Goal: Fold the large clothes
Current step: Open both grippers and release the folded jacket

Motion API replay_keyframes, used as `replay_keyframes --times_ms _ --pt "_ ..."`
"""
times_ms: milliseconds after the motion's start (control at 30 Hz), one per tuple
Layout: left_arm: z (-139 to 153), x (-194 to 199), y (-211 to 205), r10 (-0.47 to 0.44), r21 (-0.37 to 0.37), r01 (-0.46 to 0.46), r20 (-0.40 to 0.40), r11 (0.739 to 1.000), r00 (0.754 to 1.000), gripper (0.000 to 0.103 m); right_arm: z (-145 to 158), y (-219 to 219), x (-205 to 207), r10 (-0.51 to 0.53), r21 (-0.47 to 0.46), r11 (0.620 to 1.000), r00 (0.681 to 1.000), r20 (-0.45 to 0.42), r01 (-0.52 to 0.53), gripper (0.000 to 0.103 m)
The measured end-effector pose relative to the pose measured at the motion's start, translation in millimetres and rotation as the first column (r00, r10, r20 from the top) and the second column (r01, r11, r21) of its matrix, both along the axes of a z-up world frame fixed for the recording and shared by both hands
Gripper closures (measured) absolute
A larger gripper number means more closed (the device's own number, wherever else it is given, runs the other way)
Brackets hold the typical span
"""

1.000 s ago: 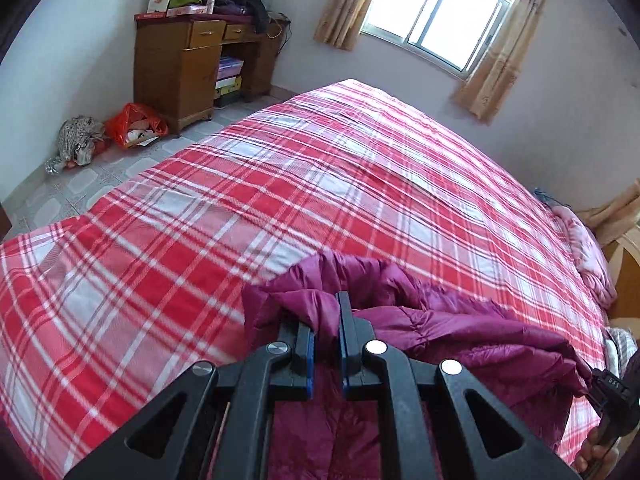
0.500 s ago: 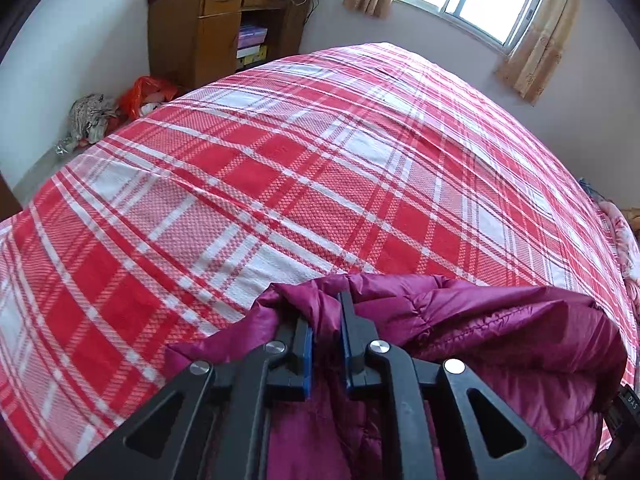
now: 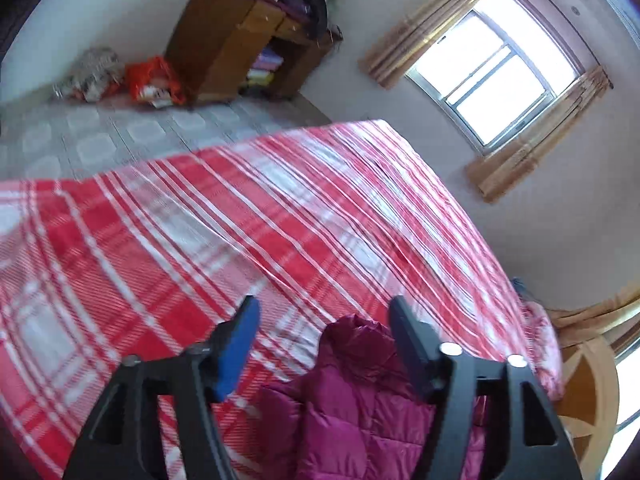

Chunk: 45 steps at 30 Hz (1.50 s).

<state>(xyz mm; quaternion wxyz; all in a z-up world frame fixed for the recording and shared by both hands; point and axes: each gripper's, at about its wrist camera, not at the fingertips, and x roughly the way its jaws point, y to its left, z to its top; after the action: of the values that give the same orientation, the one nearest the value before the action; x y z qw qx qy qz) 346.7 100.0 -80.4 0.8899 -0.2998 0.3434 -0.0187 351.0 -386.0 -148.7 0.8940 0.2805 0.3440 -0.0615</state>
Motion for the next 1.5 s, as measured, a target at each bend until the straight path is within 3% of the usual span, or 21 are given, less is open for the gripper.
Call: replay_keyframes --times_ms 167,267,400,567,633,667,733,800,833,900,1000,1067,1200,1300,1433,1467,1500 --pt "19 -46 -27 -0.098 0.183 0.098 -0.009 0.978 0.995 0.025 48 -14 -42 -0.034 -0.013 0.999 0.986 0.164 0.037 0.024" --pt "1 -78 -48 -0.159 0.252 0.161 -0.031 0.954 0.987 0.025 75 -4 -81 0.004 -0.132 0.991 0.983 0.185 0.02 0.024" --pt "-36 -112 -66 -0.221 0.229 0.23 -0.066 0.946 0.973 0.025 67 24 -120 0.094 -0.243 0.968 0.99 0.101 -0.067 0.024" --pt "-65 -133 -71 -0.245 0.084 0.253 -0.092 0.964 0.965 0.025 33 48 -135 0.118 -0.239 0.964 0.993 0.004 -0.114 0.024" --pt "-66 -139 -70 -0.244 0.064 0.249 -0.067 0.966 0.967 0.025 22 55 -141 0.133 -0.207 0.97 0.991 -0.004 -0.131 0.025" --pt "-67 -139 -70 -0.242 0.065 0.245 -0.054 0.967 0.969 0.025 18 58 -141 0.144 -0.194 0.971 0.99 -0.005 -0.142 0.031" --pt "-69 -138 -70 -0.252 0.037 0.253 -0.025 0.967 0.967 0.025 11 66 -139 0.174 -0.19 0.967 0.985 -0.013 -0.173 0.052" --pt "-70 -143 -70 -0.273 0.031 0.273 -0.01 0.961 0.962 0.029 7 74 -139 0.161 -0.23 0.959 0.986 -0.029 -0.164 0.078" --pt "-69 -146 -70 -0.275 0.039 0.275 -0.007 0.961 0.962 0.034 7 76 -139 0.165 -0.232 0.958 0.986 -0.031 -0.168 0.085" --pt "-66 -151 -65 -0.283 0.034 0.282 0.008 0.959 0.959 0.057 12 79 -144 0.178 -0.239 0.955 0.984 -0.023 -0.179 0.091" --pt "-62 -159 -53 -0.295 0.006 0.295 0.04 0.955 0.955 0.079 26 85 -160 0.221 -0.283 0.936 0.975 0.011 -0.209 0.093" --pt "-62 -163 -47 -0.297 0.01 0.297 0.04 0.955 0.954 0.081 27 86 -173 0.231 -0.292 0.932 0.973 0.013 -0.217 0.093" --pt "-74 -161 -48 -0.296 0.092 0.296 -0.015 0.951 0.955 0.081 7 83 -190 0.191 -0.326 0.925 0.981 -0.043 -0.195 0.093" --pt "-77 -156 -54 -0.292 0.143 0.299 -0.067 0.943 0.954 0.081 -11 74 -188 0.167 -0.283 0.942 0.983 -0.079 -0.183 0.093" --pt "-45 -155 -51 -0.256 0.222 0.27 -0.088 0.937 0.963 0.081 20 68 -190 0.176 -0.293 0.94 0.984 -0.02 -0.175 0.092" --pt "-35 -155 -52 -0.248 0.248 0.259 -0.075 0.934 0.966 0.08 32 65 -190 0.176 -0.299 0.94 0.984 0.01 -0.164 0.089" --pt "-22 -154 -54 -0.237 0.278 0.242 -0.053 0.93 0.97 0.079 47 62 -187 0.168 -0.315 0.938 0.985 0.048 -0.144 0.079"
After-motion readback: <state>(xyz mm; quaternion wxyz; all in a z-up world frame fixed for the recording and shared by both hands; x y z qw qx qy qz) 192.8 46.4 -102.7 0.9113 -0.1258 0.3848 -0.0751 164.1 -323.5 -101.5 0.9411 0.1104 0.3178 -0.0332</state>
